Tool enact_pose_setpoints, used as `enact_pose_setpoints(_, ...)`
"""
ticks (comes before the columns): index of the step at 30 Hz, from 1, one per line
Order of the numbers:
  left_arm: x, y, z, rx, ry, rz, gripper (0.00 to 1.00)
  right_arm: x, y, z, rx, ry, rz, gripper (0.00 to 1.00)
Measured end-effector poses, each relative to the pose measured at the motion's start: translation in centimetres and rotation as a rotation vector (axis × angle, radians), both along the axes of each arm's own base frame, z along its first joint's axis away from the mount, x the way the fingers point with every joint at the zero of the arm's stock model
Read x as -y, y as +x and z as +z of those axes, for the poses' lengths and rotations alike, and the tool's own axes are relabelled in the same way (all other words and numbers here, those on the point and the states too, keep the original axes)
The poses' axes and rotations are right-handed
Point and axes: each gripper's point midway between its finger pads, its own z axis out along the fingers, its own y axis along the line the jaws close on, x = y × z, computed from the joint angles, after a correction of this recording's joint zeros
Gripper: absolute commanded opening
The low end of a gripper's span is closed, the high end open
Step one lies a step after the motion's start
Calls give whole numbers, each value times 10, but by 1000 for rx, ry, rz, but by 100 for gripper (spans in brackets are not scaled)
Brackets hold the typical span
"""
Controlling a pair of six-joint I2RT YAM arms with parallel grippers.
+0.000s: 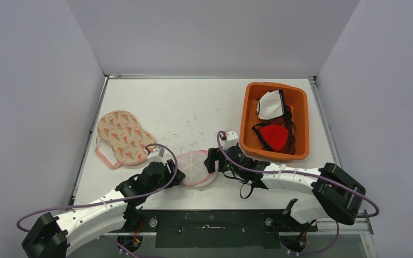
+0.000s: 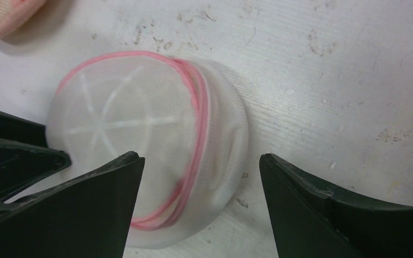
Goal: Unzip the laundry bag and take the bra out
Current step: Close the laundry bag at the center of the board.
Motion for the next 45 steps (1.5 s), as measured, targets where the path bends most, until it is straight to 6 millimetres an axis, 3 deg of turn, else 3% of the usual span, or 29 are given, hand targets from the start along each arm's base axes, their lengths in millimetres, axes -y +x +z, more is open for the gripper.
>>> enact_pose_setpoints(7,-2,-1,-5,-12,21,-3,49,-7,-1,65,91,124,24,65)
enact_pose_setpoints(11,-2,-1,-5,-11,21,-4,49,-28,-5,80,71,176,96,61)
enact_pose_setpoints(15,-1,0,-5,-9,23,-6,49,-36,-10,60,5,158,139,56)
enact_pose_setpoints(21,-1,0,-5,-8,20,-7,49,-26,-1,29,-85,151,105,57)
enact_pose_setpoints(28,2,1,-7,-13,21,-12,49,-23,-8,-1,-186,157,114,57)
enact_pose_setpoints(30,3,1,-8,-15,22,-14,49,-25,-9,-3,-195,164,121,55)
enact_pose_setpoints(37,5,2,-10,-17,25,-20,49,-29,-9,-1,-200,199,119,27)
enact_pose_setpoints(41,5,2,-10,-14,28,-23,52,-27,-10,2,-196,209,113,23)
enact_pose_setpoints(45,4,2,-11,-16,31,-22,56,-23,-13,17,-168,232,118,19)
